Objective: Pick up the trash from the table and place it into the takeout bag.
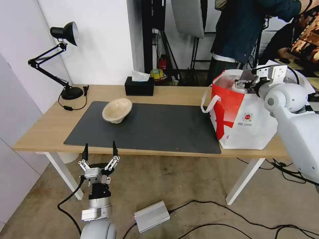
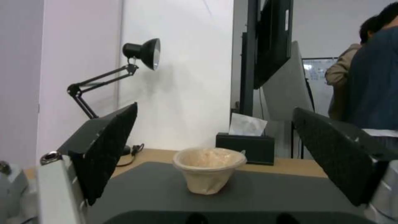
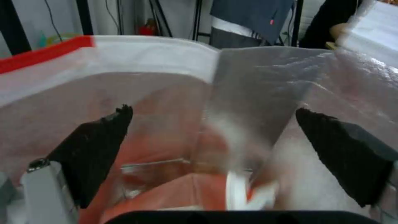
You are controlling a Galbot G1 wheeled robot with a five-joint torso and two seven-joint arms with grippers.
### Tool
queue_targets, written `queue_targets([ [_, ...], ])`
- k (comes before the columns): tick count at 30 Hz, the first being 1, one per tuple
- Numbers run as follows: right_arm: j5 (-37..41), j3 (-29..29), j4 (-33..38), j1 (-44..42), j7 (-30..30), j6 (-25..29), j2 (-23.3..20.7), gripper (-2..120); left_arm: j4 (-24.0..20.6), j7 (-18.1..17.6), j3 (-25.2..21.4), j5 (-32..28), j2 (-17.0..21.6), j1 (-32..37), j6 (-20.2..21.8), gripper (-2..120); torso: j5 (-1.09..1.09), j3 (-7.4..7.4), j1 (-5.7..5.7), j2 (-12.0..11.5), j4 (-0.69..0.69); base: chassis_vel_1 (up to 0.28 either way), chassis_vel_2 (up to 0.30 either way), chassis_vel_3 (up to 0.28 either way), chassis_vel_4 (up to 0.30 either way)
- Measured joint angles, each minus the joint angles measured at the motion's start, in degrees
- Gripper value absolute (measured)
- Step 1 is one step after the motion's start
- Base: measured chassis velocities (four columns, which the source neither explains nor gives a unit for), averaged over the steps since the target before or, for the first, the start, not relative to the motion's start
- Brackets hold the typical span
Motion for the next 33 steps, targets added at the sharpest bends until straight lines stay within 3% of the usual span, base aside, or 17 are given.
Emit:
queue_targets([
  [20,1.20,-0.08,0.81,0.12,0.38,0.02,-0.62,100,-0.19,0.00,-0.05,0.07,0.02,0.00,0.04,100,0.00,0.00,0.00,0.00,0.00,0.000,0.000,0.000,0.000],
  [29,-1.34,3.27,6.86,-3.57,-2.84,0.19,-1.80,100,-0.27,0.01,0.25,0.08,0.02,0.01,0.06,100,0.00,0.00,0.00,0.00,0.00,0.000,0.000,0.000,0.000],
  [33,-4.48,5.56,12.71,-6.86,-3.73,1.80,-2.47,100,-0.38,0.01,0.31,0.08,0.02,0.10,0.07,100,0.00,0.00,0.00,0.00,0.00,0.000,0.000,0.000,0.000],
])
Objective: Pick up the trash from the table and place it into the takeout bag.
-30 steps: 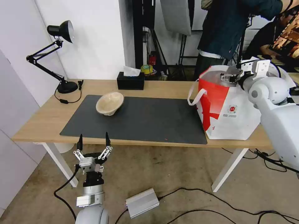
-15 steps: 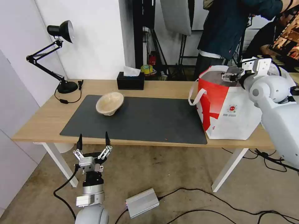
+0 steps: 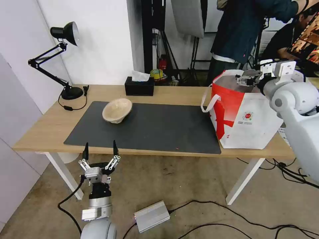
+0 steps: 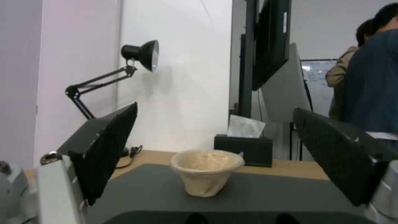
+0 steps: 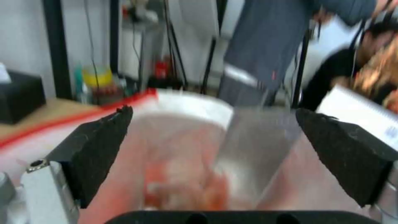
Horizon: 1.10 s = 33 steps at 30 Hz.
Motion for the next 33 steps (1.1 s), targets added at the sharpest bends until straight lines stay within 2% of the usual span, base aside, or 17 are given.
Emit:
queue_targets([
  [1,0.00,0.00,0.00,0.00,0.00,0.00,0.00,100,0.00,0.00,0.00,0.00,0.00,0.00,0.00,100,0.00,0.00,0.00,0.00,0.00,0.000,0.000,0.000,0.000],
  [2,-1.68,0.92,2.73,-2.10,-0.13,2.69,-0.30,100,-0.06,0.00,-0.02,-0.02,0.00,0.06,0.00,100,0.00,0.00,0.00,0.00,0.00,0.000,0.000,0.000,0.000],
  [5,-3.28,3.17,7.53,-6.93,0.00,5.45,-0.45,100,-0.09,-0.01,-0.02,-0.07,0.00,0.26,0.00,100,0.00,0.00,0.00,0.00,0.00,0.000,0.000,0.000,0.000],
  [12,-6.28,6.85,13.37,-15.46,0.01,10.84,0.22,100,-0.16,-0.02,-0.03,-0.09,0.00,0.55,-0.09,100,0.00,0.00,0.00,0.00,-0.01,0.000,0.000,0.000,0.000],
  [15,-8.96,7.95,16.61,-20.06,0.37,17.34,1.68,100,-0.42,-0.03,-0.02,-0.12,0.00,0.76,-0.15,100,-0.01,0.00,0.00,0.00,0.01,0.000,0.000,0.000,0.000],
  [16,-8.96,7.95,16.61,-20.06,0.37,17.34,1.68,100,-0.42,-0.03,-0.02,-0.12,0.00,0.76,-0.15,100,-0.01,0.00,0.00,0.00,0.01,0.000,0.000,0.000,0.000],
  [20,-13.49,9.64,20.54,-25.71,0.71,24.51,4.30,100,-0.57,-0.05,-0.05,-0.24,0.01,0.95,-0.21,100,-0.02,0.01,0.00,0.00,0.01,0.000,0.000,0.000,0.000],
  [21,-13.49,9.64,20.54,-25.71,0.71,24.51,4.30,100,-0.57,-0.05,-0.05,-0.24,0.01,0.95,-0.21,100,-0.02,0.01,0.00,0.00,0.01,0.000,0.000,0.000,0.000],
  [25,-19.62,12.20,24.34,-34.93,0.55,32.29,8.74,100,-0.58,-0.04,0.32,-0.29,0.03,0.89,-0.23,100,0.00,0.00,-0.01,0.01,0.00,0.000,0.000,0.000,0.000],
  [27,-20.37,12.50,24.60,-36.32,0.53,33.54,9.47,100,-0.58,-0.08,0.37,-0.30,0.01,0.85,-0.23,100,-0.01,0.01,0.00,0.00,0.00,0.000,0.000,0.000,0.000],
  [30,-24.67,13.93,25.59,-43.88,0.52,40.37,14.29,100,-0.49,-0.07,0.87,-0.30,0.03,0.51,-0.23,100,0.00,0.00,0.00,0.00,0.00,0.000,0.000,0.000,0.000],
  [31,-24.67,13.93,25.59,-43.88,0.52,40.37,14.29,100,-0.49,-0.07,0.87,-0.30,0.03,0.51,-0.23,100,0.00,0.00,0.00,0.00,0.00,0.000,0.000,0.000,0.000],
  [33,-27.01,14.53,25.93,-47.21,0.40,43.62,16.81,100,-0.37,-0.08,1.10,-0.30,0.04,0.41,-0.23,100,0.00,0.00,-0.01,0.00,-0.01,0.000,0.000,0.000,0.000],
])
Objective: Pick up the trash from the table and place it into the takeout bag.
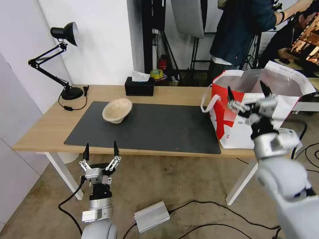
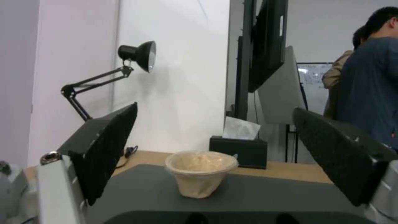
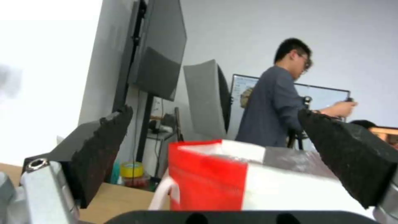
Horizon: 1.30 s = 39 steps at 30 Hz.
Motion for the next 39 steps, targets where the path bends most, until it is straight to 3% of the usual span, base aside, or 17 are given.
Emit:
queue_targets([
  [18,-12.54,-2.38,-3.28,-10.81,-0.54,14.92,11.07,100,0.66,0.03,0.21,-0.38,0.05,-0.62,0.03,100,0.00,0.00,0.00,0.00,0.01,0.000,0.000,0.000,0.000],
  [39,-17.71,-4.56,-8.08,-12.83,0.16,22.59,15.46,100,1.20,0.09,0.49,-0.42,0.05,-1.23,0.12,100,0.00,0.00,0.01,0.00,0.01,0.000,0.000,0.000,0.000],
])
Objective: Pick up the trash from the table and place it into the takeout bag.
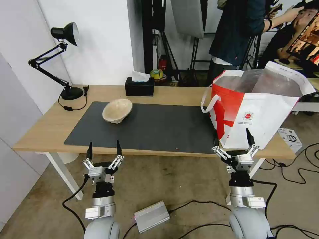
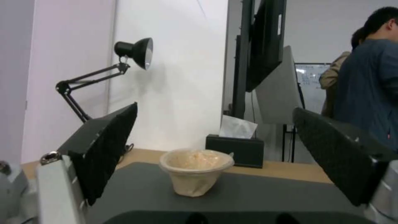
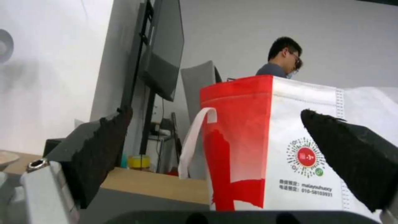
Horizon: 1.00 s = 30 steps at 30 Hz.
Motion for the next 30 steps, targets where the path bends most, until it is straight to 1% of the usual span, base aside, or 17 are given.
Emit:
queue_targets([
  [15,-1.23,-0.35,-0.76,-1.95,0.22,2.29,1.70,100,-0.11,0.09,-0.20,0.01,0.01,-0.22,0.05,100,0.00,0.00,0.00,0.00,0.00,0.000,0.000,0.000,0.000],
  [24,-1.28,-0.35,-0.73,-2.01,0.29,2.37,1.88,100,0.02,0.20,-0.11,0.01,0.04,-0.42,0.08,100,0.00,0.00,0.00,0.00,0.00,0.000,0.000,0.000,0.000],
  [27,-1.33,-0.40,-0.64,-1.97,0.29,2.37,1.90,100,0.19,0.36,-0.27,0.03,0.07,-0.81,0.12,100,0.00,0.01,0.00,0.00,0.00,0.000,0.000,0.000,0.000],
  [30,-1.52,-0.64,-0.58,-1.91,0.29,2.37,1.90,100,0.46,1.36,-0.70,0.20,0.50,-2.37,0.95,100,0.00,0.01,0.00,-0.01,0.00,0.000,0.000,0.000,0.000],
])
